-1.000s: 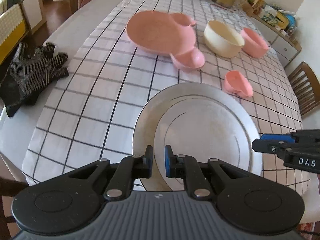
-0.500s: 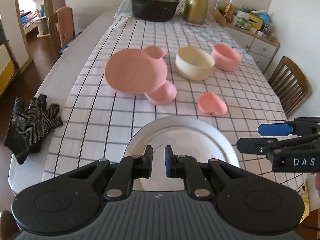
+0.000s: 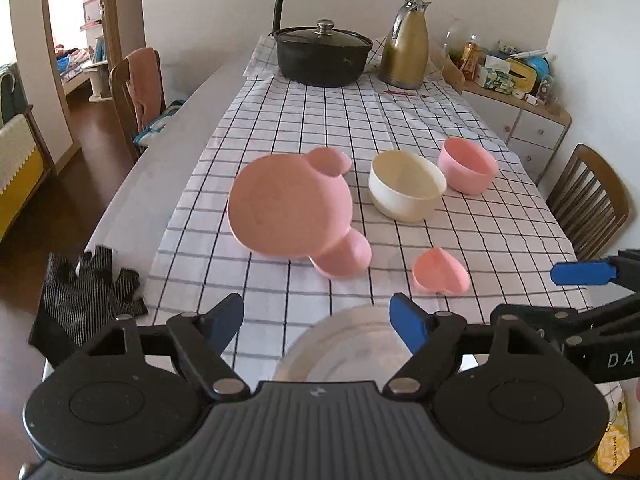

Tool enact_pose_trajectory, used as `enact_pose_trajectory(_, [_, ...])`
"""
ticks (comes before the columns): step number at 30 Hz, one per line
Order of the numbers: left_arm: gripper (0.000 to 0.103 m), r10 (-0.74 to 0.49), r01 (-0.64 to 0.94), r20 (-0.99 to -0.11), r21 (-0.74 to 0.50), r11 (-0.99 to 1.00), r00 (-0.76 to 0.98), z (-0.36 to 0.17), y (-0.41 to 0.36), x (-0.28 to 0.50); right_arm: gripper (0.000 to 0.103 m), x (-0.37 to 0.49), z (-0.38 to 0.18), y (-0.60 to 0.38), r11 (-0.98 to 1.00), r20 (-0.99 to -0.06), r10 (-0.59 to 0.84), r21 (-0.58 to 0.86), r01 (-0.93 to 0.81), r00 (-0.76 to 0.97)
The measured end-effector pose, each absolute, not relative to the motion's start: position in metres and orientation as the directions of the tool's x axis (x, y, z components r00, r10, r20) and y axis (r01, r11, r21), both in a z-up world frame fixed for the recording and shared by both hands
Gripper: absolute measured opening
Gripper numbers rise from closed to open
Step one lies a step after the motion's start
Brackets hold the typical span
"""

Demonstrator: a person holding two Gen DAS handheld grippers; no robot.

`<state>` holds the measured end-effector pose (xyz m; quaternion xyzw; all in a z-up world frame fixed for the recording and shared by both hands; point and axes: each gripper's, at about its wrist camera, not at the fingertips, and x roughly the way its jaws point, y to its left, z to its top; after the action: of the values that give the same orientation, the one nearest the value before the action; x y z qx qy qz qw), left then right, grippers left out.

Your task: Organize plates and bowls

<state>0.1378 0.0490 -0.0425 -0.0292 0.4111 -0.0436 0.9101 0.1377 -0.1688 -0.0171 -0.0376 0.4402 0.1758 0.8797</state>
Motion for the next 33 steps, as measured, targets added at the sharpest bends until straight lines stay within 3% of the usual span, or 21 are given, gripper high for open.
enact_pose_trajectory(17, [0.08, 0.035, -0.107, -0.758, -0.046, 0.993, 0.652, -0.057, 0.077, 0.245, 0.101, 0.214, -0.035, -0.13, 0.945, -0.779, 0.164, -0.052, -0.322, 0.605])
enact_pose_trajectory(26, [0.08, 0.061, -0.161, -0.783, -0.05, 0.986, 0.618, -0.085, 0.093, 0.296, 0.1, 0.265, -0.061, -0.116, 0.925, -0.777, 0.294, 0.085, -0.371, 0.556])
enact_pose_trajectory(33, [0.08, 0.062, -0.182, -0.815, -0.054, 0.982, 0.576, -0.111, 0.102, 0.329, 0.086, 0.297, -0.084, -0.106, 0.911, -0.807, 0.357, 0.189, -0.367, 0.47])
